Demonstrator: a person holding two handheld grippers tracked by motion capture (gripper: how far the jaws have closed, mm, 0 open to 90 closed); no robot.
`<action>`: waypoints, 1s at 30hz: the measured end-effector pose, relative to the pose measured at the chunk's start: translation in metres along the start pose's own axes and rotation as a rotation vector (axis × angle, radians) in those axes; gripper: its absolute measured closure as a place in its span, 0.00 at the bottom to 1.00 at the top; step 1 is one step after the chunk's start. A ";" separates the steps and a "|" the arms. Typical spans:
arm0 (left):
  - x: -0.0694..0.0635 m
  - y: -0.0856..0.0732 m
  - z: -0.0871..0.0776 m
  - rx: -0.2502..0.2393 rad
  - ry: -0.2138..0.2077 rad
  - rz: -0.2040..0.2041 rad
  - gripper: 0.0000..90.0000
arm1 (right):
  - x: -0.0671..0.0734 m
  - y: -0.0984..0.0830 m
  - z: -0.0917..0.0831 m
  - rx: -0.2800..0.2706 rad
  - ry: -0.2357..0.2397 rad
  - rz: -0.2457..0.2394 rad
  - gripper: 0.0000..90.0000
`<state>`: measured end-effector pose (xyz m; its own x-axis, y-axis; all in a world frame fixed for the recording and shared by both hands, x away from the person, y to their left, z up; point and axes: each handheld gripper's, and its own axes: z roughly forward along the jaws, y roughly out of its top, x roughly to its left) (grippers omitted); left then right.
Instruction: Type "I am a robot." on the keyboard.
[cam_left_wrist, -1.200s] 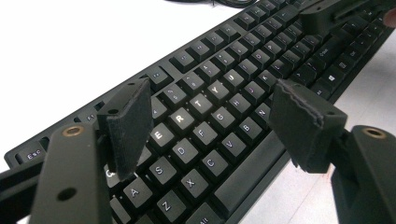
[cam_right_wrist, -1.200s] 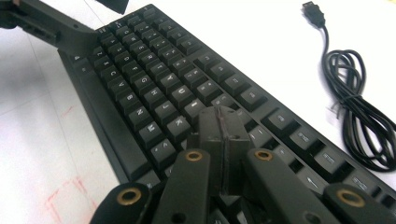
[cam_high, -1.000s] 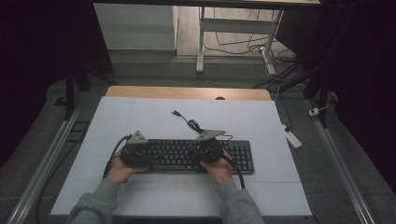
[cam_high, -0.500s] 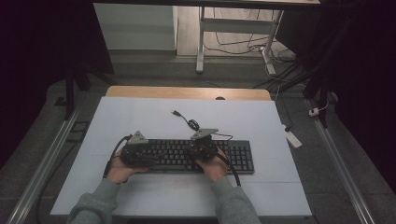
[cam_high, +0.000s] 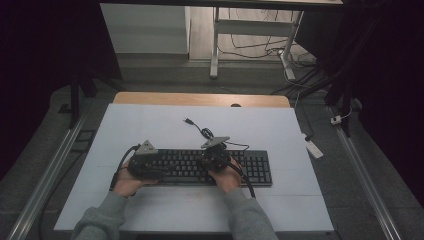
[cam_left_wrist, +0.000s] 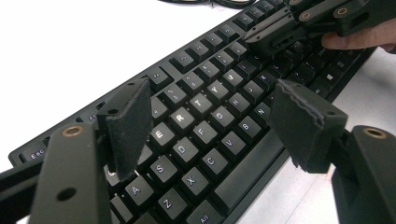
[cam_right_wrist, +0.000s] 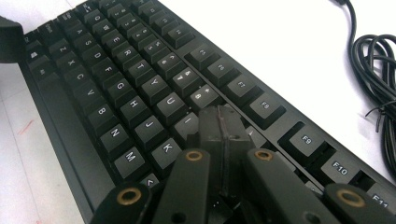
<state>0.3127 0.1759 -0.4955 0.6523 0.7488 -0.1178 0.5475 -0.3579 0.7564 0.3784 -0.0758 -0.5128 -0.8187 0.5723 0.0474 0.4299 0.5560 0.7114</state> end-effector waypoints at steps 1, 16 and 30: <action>0.000 0.000 0.000 0.000 0.000 0.000 0.33 | 0.000 0.000 0.001 0.010 -0.005 -0.004 1.00; 0.000 0.000 0.000 -0.002 0.007 0.001 0.33 | 0.001 -0.001 -0.017 -0.083 0.015 0.004 0.87; 0.002 -0.001 0.001 0.002 0.023 -0.004 0.33 | -0.004 -0.024 -0.055 -0.160 0.004 -0.005 0.67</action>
<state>0.3134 0.1772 -0.4972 0.6379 0.7629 -0.1053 0.5508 -0.3563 0.7548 0.3502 -0.1245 -0.4919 -0.8223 0.5671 0.0467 0.3605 0.4556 0.8139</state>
